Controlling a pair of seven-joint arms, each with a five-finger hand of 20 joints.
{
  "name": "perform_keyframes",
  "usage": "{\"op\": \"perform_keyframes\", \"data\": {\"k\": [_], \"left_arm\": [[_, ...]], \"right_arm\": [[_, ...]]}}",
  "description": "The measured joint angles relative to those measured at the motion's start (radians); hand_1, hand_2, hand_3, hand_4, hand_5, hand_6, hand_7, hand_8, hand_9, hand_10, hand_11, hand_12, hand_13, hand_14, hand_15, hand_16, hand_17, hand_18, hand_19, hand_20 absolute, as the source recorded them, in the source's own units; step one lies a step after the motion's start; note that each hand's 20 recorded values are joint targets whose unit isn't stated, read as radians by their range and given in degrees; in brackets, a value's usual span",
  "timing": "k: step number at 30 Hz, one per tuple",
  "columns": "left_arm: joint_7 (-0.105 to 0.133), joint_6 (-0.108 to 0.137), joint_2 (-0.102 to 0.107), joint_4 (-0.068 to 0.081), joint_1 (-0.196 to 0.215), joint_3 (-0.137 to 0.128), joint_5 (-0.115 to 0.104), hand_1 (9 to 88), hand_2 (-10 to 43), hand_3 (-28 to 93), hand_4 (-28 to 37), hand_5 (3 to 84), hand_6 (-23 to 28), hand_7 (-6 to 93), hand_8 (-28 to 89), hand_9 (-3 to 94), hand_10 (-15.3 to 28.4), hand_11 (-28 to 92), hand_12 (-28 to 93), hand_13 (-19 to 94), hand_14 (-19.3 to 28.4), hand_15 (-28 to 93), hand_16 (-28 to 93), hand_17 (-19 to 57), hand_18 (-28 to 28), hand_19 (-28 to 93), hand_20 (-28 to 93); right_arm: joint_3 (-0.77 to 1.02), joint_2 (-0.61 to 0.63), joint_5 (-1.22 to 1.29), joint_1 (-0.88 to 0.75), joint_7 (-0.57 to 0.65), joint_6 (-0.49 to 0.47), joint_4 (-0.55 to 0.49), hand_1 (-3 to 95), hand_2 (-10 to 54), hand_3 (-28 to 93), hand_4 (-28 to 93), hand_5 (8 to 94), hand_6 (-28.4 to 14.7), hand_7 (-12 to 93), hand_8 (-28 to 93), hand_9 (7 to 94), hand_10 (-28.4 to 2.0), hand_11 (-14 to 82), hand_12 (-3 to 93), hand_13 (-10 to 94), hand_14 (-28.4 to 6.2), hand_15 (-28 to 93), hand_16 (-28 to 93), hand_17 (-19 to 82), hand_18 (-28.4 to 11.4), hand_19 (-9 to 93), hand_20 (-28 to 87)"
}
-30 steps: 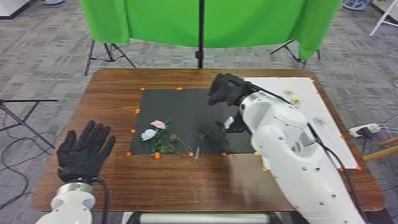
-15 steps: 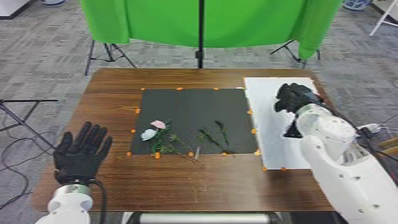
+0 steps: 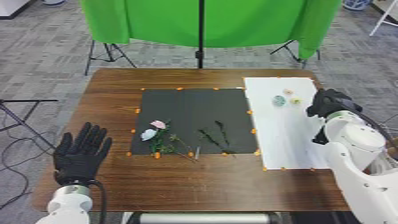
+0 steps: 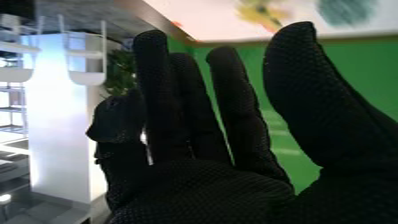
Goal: Arrange flowers
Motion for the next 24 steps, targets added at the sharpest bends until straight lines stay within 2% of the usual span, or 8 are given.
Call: {"op": "perform_keyframes", "data": {"k": [2, 5, 6, 8, 11, 17, 21, 24], "left_arm": [[0.000, 0.000, 0.000, 0.000, 0.001, -0.001, 0.000, 27.1, 16.7, 76, -28.3, 47.7, 10.9, 12.9, -10, 41.6, 16.4, 25, 9, 30, 16.3, 42, -10, -8.5, 14.3, 39, 13], [0.000, 0.000, 0.000, -0.001, 0.001, -0.001, 0.000, 27.1, 16.7, 76, -28.3, 47.7, 10.9, 13.0, -10, 41.6, 16.3, 25, 9, 30, 16.3, 42, -10, -8.5, 14.3, 40, 13], [0.000, 0.000, 0.000, -0.001, 0.001, -0.001, 0.000, 27.1, 16.7, 76, -28.3, 47.7, 10.9, 13.0, -10, 41.6, 16.3, 25, 9, 30, 16.3, 42, -10, -8.5, 14.3, 40, 13], [-0.001, 0.001, -0.001, -0.001, 0.001, -0.001, -0.001, 27.1, 16.8, 76, -28.3, 47.8, 10.9, 13.0, -10, 41.7, 16.4, 26, 9, 30, 16.3, 42, -10, -8.4, 14.3, 40, 13], [-0.003, 0.001, -0.003, 0.000, 0.000, -0.001, -0.003, 27.1, 16.8, 76, -28.3, 47.8, 10.9, 12.9, -10, 41.7, 16.5, 25, 9, 30, 16.2, 42, -10, -8.4, 14.3, 40, 13], [-0.004, 0.002, -0.006, 0.000, 0.001, -0.001, -0.004, 27.1, 17.0, 76, -28.3, 47.7, 10.9, 13.0, -10, 41.7, 16.4, 26, 9, 30, 16.3, 42, -10, -8.4, 14.4, 40, 13], [-0.003, 0.003, -0.006, 0.000, 0.002, -0.003, -0.004, 27.1, 17.0, 76, -28.3, 47.8, 10.9, 13.0, -10, 41.7, 16.4, 26, 9, 30, 16.3, 42, -10, -8.4, 14.4, 40, 13], [-0.003, 0.007, -0.006, -0.001, 0.005, -0.006, -0.004, 27.0, 17.0, 77, -28.3, 47.8, 10.9, 13.1, -10, 41.7, 16.5, 26, 9, 30, 16.3, 42, -10, -8.4, 14.4, 40, 13]], "right_arm": [[0.000, 0.003, 0.003, 0.001, 0.007, -0.027, 0.021, 50.1, -9.5, 64, -28, 53.8, -4.5, 17, -14, 51.2, -17.7, 18.8, 16.2, 49, -14.8, 53, 14, 31, -25.5, 93, 52], [-0.008, 0.000, 0.004, 0.008, 0.014, -0.043, 0.066, 56.0, -9.5, 64, -28, 63.8, -2.2, 22, -15, 65.4, -15.0, 26.6, 19.6, 61, -11.8, 58, 23, 37, -24.4, 93, 61], [-0.014, -0.002, 0.000, 0.012, 0.017, -0.040, 0.084, 56.9, -9.5, 64, -28, 65.8, -1.7, 23, -16, 68.1, -14.4, 26.3, 22.4, 63, -11.2, 58, 26, 38, -24.2, 93, 62], [-0.032, -0.004, -0.017, 0.016, 0.022, -0.013, 0.113, 62.4, -9.5, 63, -28, 70.8, -1.6, 29, -6, 78.2, -11.7, 16.9, 36.0, 68, -9.1, 55, 35, 39, -23.6, 93, 62], [-0.050, -0.010, -0.073, 0.013, 0.021, 0.079, 0.131, 65.1, -9.5, 66, -28, 75.9, -1.0, 36, -2, 84.7, -11.0, 17.0, 43.2, 74, -7.9, 54, 40, 40, -23.1, 93, 61], [-0.056, -0.021, -0.085, -0.030, -0.003, 0.181, 0.127, 64.9, -9.5, 69, -28, 78.1, -1.4, 37, -1, 86.4, -10.9, 18.0, 44.8, 75, -8.2, 56, 40, 40, -23.5, 93, 61], [-0.076, -0.008, -0.063, -0.054, -0.040, 0.188, 0.052, 64.6, -9.5, 69, -28, 77.6, -1.4, 38, 0, 86.0, -11.0, 18.3, 45.8, 74, -8.6, 57, 40, 39, -23.6, 93, 61], [-0.122, 0.005, -0.066, -0.052, -0.139, 0.199, -0.029, 64.3, -9.5, 70, -28, 77.4, -1.4, 38, 0, 85.9, -11.2, 18.3, 46.0, 74, -8.8, 58, 40, 38, -23.4, 93, 60]]}}
